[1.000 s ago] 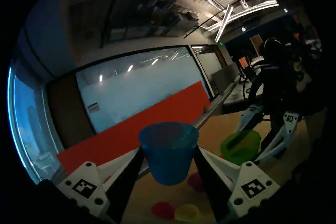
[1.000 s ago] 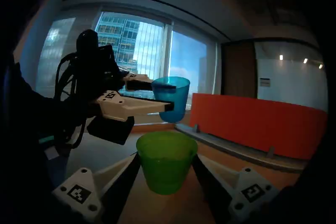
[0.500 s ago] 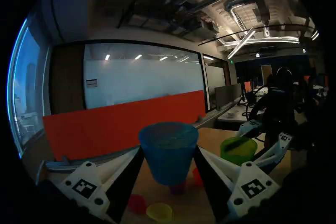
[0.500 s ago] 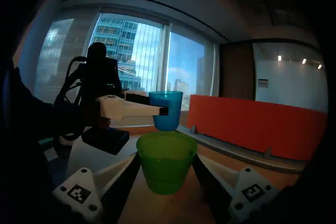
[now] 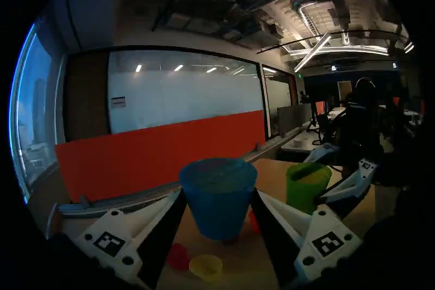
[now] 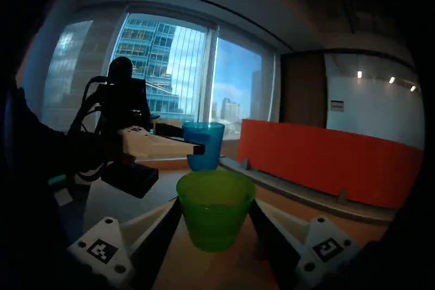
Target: Pour water
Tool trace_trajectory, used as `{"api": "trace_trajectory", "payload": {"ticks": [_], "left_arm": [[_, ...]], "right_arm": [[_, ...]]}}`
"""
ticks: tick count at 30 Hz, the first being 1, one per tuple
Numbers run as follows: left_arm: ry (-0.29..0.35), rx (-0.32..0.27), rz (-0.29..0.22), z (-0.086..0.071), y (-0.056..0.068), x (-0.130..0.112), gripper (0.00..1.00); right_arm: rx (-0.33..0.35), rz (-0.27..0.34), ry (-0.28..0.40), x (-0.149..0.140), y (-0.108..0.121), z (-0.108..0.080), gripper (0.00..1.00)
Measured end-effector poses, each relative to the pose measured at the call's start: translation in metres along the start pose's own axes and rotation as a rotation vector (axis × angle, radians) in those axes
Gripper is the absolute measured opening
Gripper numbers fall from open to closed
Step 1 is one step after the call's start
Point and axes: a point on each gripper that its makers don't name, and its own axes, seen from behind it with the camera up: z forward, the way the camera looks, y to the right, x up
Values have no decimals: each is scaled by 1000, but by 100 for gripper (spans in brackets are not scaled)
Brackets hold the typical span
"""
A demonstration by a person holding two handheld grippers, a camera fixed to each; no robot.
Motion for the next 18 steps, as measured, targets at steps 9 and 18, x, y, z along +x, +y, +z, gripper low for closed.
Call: {"api": "trace_trajectory", "payload": {"ticks": [9,18], "left_arm": [[-38,-22,-41,-3,5,-24,82],[-72,-32,-48,-6,10,-46,82]], "right_arm": [[-33,24,-14,-2,13,-10,88],[-72,29,-35,-9,29,-25,88]]}}
